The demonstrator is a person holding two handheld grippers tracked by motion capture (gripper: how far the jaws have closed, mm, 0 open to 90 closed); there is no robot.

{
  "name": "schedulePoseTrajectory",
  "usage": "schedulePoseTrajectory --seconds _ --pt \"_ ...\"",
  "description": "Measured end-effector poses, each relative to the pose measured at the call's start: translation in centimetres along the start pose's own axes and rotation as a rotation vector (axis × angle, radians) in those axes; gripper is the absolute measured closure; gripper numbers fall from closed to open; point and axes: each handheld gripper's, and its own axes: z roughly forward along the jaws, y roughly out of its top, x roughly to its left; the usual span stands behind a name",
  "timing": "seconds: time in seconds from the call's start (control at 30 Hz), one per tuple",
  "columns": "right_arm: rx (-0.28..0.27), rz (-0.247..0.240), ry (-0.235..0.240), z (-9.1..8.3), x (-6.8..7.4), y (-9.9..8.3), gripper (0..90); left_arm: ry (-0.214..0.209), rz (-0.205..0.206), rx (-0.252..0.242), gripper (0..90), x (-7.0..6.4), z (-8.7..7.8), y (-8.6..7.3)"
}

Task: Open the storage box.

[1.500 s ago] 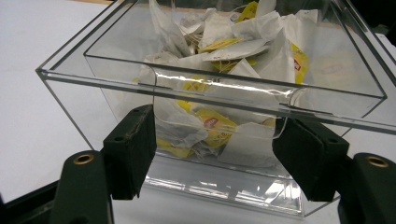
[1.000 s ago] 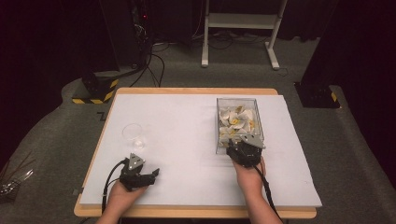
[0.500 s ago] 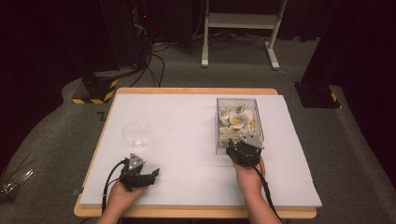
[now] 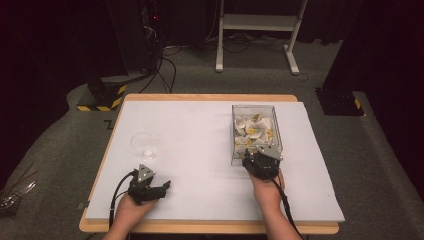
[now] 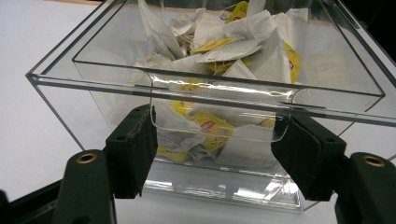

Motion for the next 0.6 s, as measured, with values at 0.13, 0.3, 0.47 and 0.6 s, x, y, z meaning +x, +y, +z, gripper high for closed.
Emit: schedulePoseTrajectory --seconds 0.13,0.3,0.47,0.6 --pt "0.001 -0.004 0.001 -0.2 0.0 -0.1 32.1 0.0 0.0 0.0 24.5 0.0 0.0 0.0" --pt "-0.003 -0.009 0.005 -0.6 -0.1 -0.4 32.2 0.0 -0.001 0.0 24.5 0.0 0.0 0.0" --pt "-0.003 -0.01 0.009 -1.0 -0.1 -0.6 32.2 0.0 0.0 0.0 24.5 0.0 0.0 0.0" --pt "-0.004 -0.007 0.011 -1.2 -0.1 -0.8 32.2 0.0 0.0 0.0 24.5 0.0 0.0 0.0"
